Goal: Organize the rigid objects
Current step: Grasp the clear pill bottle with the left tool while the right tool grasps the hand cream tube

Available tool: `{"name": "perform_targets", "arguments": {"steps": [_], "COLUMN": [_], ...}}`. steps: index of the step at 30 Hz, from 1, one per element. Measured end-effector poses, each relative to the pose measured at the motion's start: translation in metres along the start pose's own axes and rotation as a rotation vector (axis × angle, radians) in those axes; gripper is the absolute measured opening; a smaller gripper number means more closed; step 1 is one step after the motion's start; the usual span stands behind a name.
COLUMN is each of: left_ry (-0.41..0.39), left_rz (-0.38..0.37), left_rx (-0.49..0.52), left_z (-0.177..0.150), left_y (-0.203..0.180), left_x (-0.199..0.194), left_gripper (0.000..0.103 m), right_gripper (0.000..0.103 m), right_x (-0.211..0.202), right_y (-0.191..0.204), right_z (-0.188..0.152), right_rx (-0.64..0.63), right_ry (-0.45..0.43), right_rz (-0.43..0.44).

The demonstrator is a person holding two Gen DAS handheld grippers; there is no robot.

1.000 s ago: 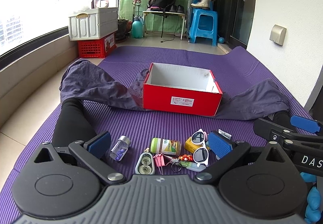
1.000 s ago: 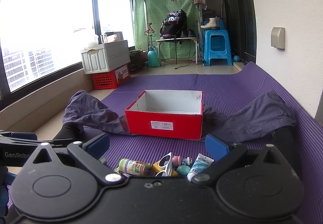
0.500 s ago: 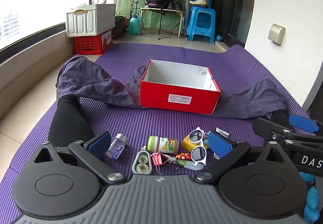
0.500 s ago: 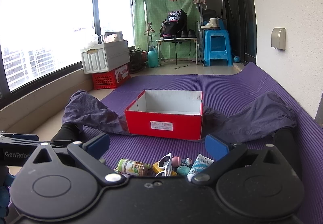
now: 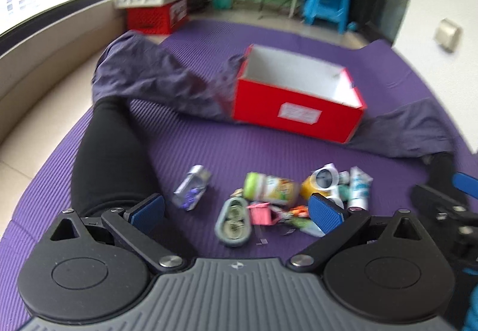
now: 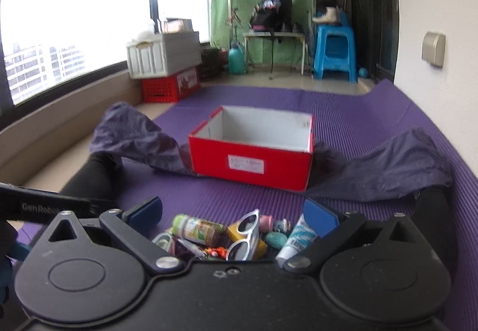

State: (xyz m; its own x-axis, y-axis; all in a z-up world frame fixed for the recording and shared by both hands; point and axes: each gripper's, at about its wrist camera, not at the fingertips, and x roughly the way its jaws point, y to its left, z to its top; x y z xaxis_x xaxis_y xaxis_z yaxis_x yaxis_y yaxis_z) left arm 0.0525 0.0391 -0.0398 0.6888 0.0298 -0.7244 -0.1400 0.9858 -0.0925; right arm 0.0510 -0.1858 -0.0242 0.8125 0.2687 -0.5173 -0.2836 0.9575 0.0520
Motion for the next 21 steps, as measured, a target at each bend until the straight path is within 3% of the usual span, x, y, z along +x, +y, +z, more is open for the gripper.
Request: {"name": "perform_targets", "arguments": {"steps": [5,9,15,21], "left_ry": [0.014,0.056,0.149,0.266], "left_rz": [0.054,0.044,0.02,0.068], "left_rx": [0.081,0.1,0.114,0.114], "left_z": [0.007,0.023,0.042,0.043], "left_y": [0.005,0.011,0.02,0.027], "left_x": [0.04,0.075,0.124,0.172], "left_gripper": [0.103,0.103,0.103,0.103], "right_gripper": [0.1,0.097,0.095,0.09], "right_x": [0.032,0.057,0.092,0.132], "right_y": [-0.025,-0.042,-0.067,-0.084], "right_z": [-0.005,-0.008,-0.013,-0.017], "right_rx": [0.023,0.029,0.079,0.1], "right_ry": [0.058,0.099,0.175,0.264], "right_rz": [-0.067,-0.108,-0.133,-0.162]}}
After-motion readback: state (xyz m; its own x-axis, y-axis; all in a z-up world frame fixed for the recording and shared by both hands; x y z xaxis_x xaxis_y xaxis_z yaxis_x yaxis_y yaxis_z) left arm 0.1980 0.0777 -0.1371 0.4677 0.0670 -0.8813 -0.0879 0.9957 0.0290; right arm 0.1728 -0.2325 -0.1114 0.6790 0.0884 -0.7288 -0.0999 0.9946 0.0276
